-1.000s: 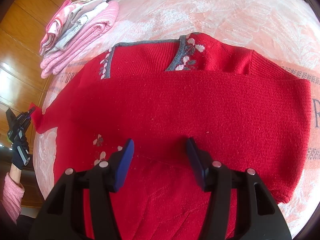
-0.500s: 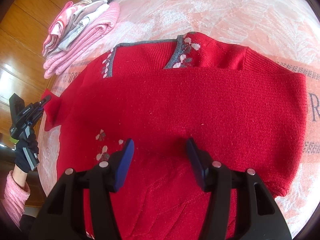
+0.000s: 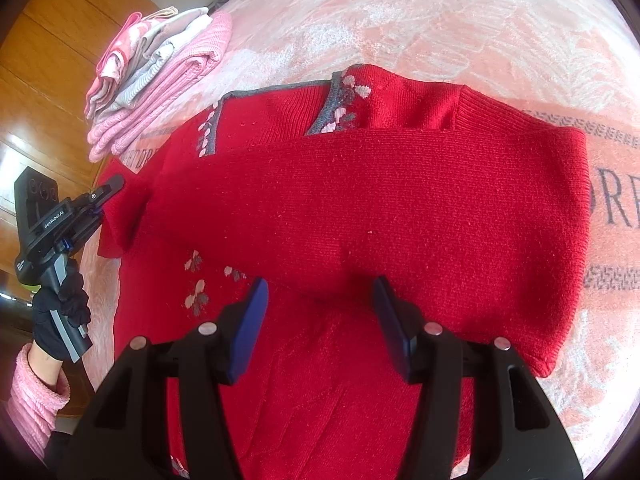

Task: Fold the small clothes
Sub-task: 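Fold the held sleeve across the chest with the left gripper, release, then grasp the sweater fabric below the folded sleeves with the right gripper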

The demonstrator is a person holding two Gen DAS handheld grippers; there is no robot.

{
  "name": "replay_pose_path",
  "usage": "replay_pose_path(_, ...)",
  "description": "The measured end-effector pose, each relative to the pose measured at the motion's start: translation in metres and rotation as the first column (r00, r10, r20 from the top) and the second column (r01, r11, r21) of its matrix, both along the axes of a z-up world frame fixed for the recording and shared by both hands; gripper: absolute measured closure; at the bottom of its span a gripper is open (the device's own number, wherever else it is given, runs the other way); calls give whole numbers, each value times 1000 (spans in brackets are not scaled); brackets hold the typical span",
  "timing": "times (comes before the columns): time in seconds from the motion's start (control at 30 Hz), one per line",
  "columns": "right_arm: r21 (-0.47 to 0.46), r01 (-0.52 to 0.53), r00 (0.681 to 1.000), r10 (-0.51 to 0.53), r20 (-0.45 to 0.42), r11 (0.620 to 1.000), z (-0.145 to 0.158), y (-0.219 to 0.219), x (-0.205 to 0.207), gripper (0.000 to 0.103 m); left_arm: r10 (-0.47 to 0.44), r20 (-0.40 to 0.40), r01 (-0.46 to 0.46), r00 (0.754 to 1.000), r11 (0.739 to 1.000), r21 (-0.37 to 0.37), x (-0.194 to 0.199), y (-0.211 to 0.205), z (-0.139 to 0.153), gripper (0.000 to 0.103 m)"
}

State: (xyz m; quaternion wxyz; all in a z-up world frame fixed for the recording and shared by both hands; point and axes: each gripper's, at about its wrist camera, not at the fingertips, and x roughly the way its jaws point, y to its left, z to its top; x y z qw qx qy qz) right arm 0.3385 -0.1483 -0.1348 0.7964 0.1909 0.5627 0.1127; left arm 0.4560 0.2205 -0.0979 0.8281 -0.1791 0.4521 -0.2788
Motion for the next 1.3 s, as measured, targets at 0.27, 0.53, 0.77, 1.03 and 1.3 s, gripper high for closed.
replay_pose_path(0.27, 9, 10, 1000, -10, 0, 1000, -1, -9, -6, 49, -96, -9, 96, 995, 995, -28, -11, -61, -8, 96)
replay_pose_path(0.53, 12, 7, 1000, -7, 0, 1000, -3, -10, -6, 49, -129, -149, 127, 980, 992, -23, -9, -87, -55, 92)
replay_pose_path(0.77, 9, 11, 1000, -11, -3, 1000, -4, -10, -6, 49, -176, -145, 171, 974, 984, -43, -20, -86, -40, 55)
replay_pose_path(1.03, 52, 18, 1000, -18, -3, 998, 4, 3, 4, 47, -162, -29, 164, 986, 962, 220, -25, -42, 2, 46)
replay_pose_path(1.3, 120, -31, 999, 32, -6, 992, 6, 51, 33, 47, 24, -49, 4, 999, 868, 496, 1, 57, -27, 46)
